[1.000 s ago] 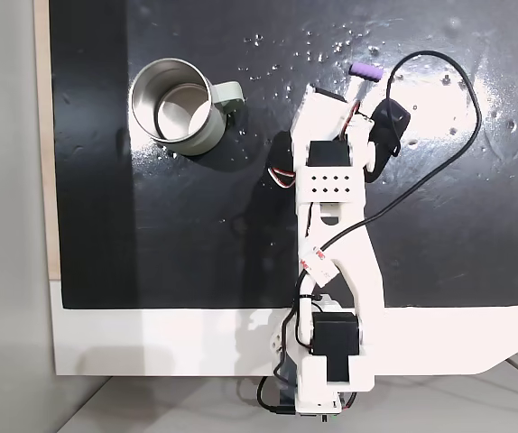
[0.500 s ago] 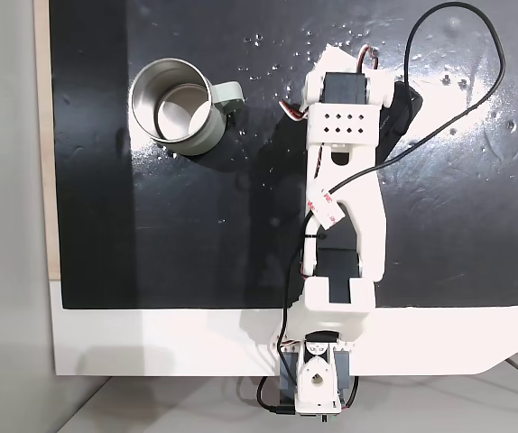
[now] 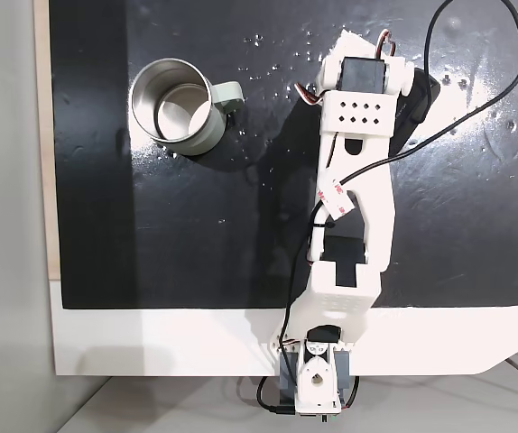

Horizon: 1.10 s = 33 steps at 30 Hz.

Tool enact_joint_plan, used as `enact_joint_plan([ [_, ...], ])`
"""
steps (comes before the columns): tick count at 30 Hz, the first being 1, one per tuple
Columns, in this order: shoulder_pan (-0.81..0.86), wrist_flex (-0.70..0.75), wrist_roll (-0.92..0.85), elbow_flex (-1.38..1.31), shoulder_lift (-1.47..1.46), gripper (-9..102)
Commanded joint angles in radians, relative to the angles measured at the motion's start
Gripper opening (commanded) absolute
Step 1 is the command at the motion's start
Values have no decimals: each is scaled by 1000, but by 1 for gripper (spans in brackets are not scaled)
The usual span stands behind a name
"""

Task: Grasp a pengrip and put it in the cup.

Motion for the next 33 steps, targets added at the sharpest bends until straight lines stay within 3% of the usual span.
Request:
enact_joint_plan([
  [1,28,23,-23,-117,-11,15],
  [13,135,81,-133,-282,-120,21],
  [33,121,-17,-229,-304,-239,23],
])
